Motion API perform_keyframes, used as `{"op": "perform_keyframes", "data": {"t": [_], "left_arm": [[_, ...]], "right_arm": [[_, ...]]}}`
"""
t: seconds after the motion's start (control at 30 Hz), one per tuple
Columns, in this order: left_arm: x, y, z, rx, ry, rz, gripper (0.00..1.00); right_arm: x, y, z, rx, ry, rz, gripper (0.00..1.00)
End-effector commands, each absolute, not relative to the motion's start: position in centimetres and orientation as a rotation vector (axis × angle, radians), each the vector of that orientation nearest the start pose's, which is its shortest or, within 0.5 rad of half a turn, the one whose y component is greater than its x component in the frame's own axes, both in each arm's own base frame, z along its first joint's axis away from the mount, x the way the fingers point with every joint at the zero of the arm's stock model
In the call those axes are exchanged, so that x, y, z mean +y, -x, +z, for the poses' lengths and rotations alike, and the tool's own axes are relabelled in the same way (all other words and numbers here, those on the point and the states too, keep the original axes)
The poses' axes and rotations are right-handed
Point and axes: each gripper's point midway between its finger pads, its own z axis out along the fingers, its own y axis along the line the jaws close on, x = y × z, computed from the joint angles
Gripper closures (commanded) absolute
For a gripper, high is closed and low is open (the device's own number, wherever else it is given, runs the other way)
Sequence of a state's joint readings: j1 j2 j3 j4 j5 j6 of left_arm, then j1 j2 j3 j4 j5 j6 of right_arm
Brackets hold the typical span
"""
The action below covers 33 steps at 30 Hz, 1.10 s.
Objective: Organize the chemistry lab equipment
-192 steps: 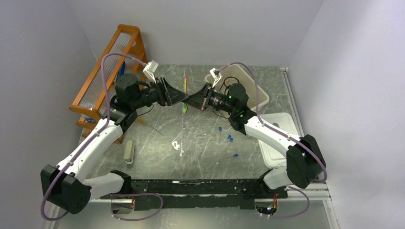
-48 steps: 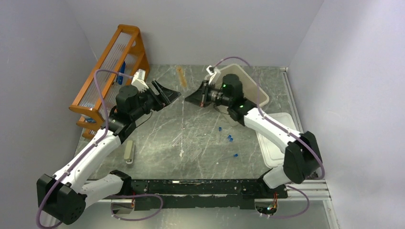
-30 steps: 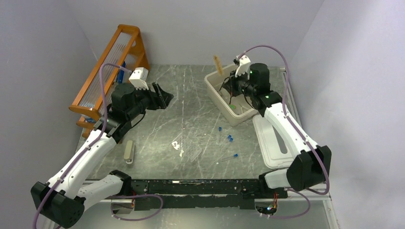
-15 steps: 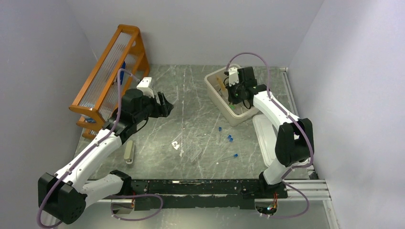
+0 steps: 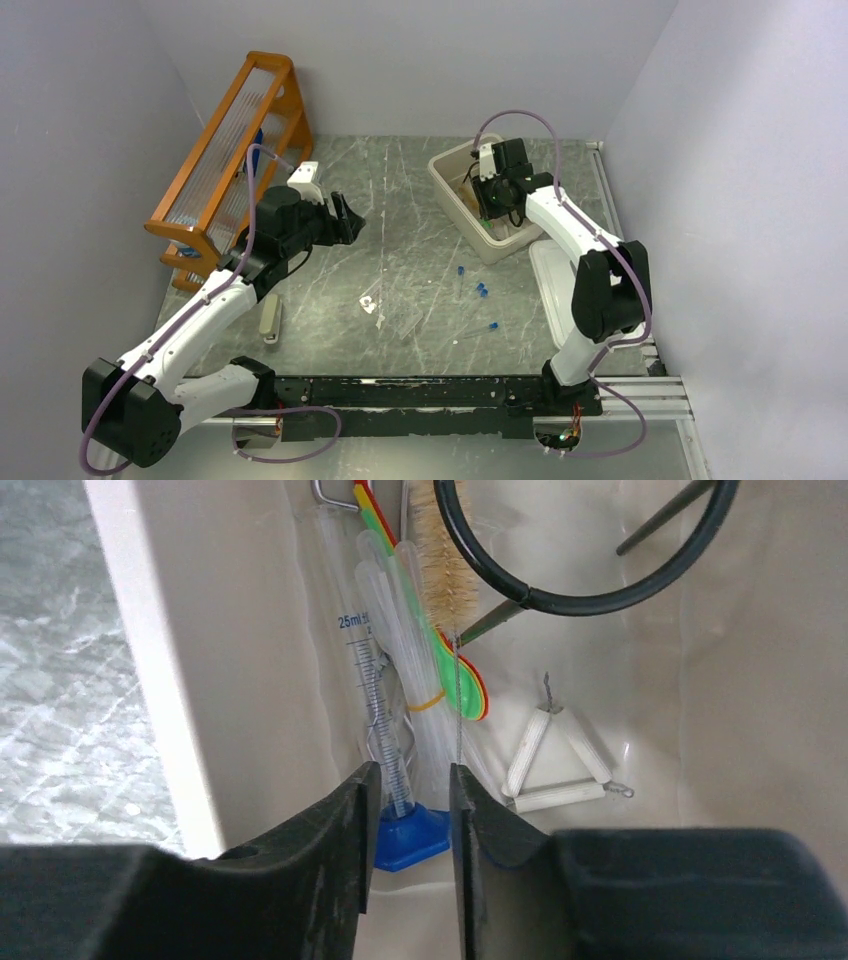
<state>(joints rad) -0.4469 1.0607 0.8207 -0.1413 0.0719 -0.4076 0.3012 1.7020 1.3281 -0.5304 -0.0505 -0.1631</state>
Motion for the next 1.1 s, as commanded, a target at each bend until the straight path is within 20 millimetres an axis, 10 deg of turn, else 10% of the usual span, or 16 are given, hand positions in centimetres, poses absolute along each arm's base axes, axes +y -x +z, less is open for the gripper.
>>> {"op": "perform_keyframes", "data": {"t": [0.0,0.2,0.5,0.7,1.07], "left_arm": [[-18.8,-31.3,22.6,1.952,-0.119,-0.672,0.24],[-19.1,-30.9,22.8,1.942,-0.145,-0.692,0.24],[-19.0,-30.5,24.0,1.892,-0.181,-0.695,0.23],[-18.1,-30.4,24.6,1.873,-0.165,-0.647,0.23],[-17.7,-30.5,24.4,1.876,-0.149,-0.631,0.24]], "right_arm": [[13.1,-41.3,17.4,2.287,0.451,0.122,0.62],[13.5,-39.8,22.6,2.176,0.223,0.236,0.53],[19.2,-34.3,23.2,2.183,0.141,0.393,0.53],[22.5,-32.1,18.5,2.268,0.177,0.34,0.52],[19.6,-31.7,8.5,2.422,-0.042,0.033,0.51]]}}
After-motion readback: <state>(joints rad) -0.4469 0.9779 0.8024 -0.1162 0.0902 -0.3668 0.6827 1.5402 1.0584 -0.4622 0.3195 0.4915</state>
